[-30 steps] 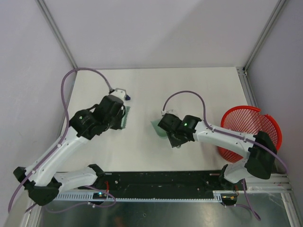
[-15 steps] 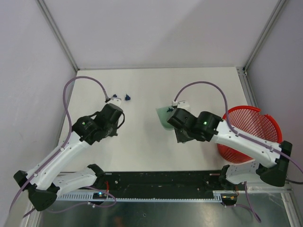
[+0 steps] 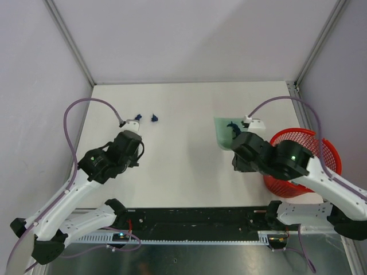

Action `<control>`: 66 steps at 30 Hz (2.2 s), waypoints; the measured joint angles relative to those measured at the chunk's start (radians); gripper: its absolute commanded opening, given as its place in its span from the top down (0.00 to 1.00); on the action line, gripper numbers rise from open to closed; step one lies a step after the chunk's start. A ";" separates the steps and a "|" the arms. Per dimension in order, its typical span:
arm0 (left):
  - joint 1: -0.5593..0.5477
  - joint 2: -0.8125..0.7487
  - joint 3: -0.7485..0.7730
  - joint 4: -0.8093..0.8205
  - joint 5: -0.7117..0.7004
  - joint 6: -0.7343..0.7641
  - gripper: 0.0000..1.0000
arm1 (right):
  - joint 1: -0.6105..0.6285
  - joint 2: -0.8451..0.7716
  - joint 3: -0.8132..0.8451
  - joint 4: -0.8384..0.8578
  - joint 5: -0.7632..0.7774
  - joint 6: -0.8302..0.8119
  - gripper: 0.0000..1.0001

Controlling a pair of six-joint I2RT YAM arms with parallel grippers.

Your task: Sweep away the paper scraps from the table

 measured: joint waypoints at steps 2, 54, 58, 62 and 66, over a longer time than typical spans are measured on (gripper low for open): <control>0.000 -0.009 -0.008 0.005 0.000 -0.005 1.00 | -0.001 -0.043 0.002 -0.006 0.020 0.031 1.00; 0.000 -0.045 -0.046 0.045 0.001 -0.024 1.00 | 0.559 -0.933 -0.296 0.045 0.613 0.824 1.00; 0.000 -0.047 -0.046 0.045 0.001 -0.024 1.00 | 0.628 -1.010 -0.373 0.077 0.704 0.901 1.00; 0.000 -0.051 -0.046 0.045 0.001 -0.024 1.00 | 0.646 -1.072 -0.420 0.126 0.758 0.946 1.00; 0.000 -0.051 -0.046 0.045 0.001 -0.024 1.00 | 0.646 -1.088 -0.439 0.167 0.791 0.969 1.00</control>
